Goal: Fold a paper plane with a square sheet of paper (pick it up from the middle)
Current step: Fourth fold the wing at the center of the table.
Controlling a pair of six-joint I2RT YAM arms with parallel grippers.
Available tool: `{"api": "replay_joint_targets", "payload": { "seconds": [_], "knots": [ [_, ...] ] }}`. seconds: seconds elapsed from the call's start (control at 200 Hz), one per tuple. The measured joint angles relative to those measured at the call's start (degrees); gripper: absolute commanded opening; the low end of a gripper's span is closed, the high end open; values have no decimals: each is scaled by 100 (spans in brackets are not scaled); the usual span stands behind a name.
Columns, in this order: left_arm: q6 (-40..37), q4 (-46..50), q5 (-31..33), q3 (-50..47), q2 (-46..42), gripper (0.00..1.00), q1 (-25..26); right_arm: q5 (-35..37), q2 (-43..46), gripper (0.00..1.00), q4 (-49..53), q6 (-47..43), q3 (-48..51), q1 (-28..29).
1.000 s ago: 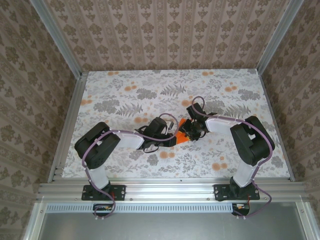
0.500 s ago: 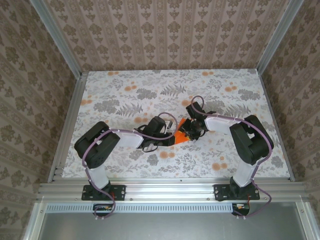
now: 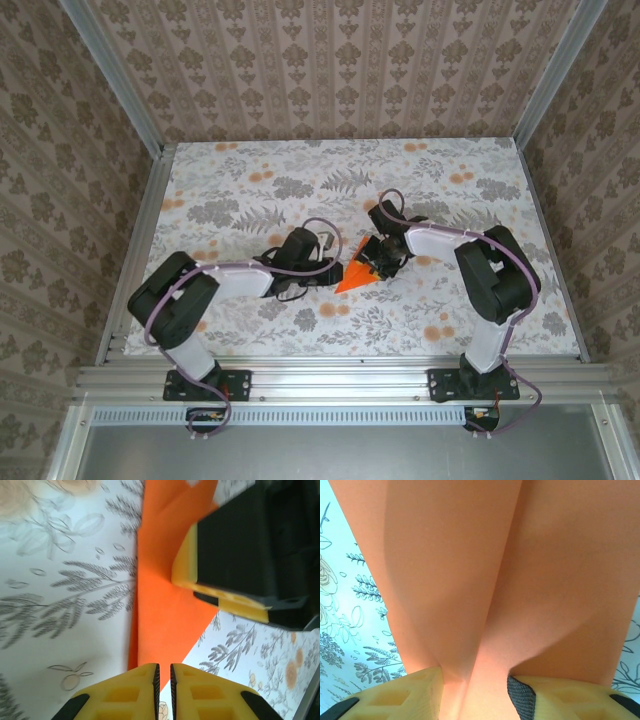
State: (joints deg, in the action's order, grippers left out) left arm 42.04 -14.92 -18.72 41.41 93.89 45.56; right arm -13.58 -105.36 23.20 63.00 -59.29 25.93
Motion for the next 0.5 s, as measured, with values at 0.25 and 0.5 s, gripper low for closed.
{"api": "replay_joint_targets", "payload": {
  "seconds": [0.25,0.5],
  "knots": [
    [155,42,356,-184,-396,18,-66,92,-4,40,76,17,-2,17],
    [155,-2,105,-153,-195,18,-59,120,-9,42,92,24,-4,24]
  ]
}}
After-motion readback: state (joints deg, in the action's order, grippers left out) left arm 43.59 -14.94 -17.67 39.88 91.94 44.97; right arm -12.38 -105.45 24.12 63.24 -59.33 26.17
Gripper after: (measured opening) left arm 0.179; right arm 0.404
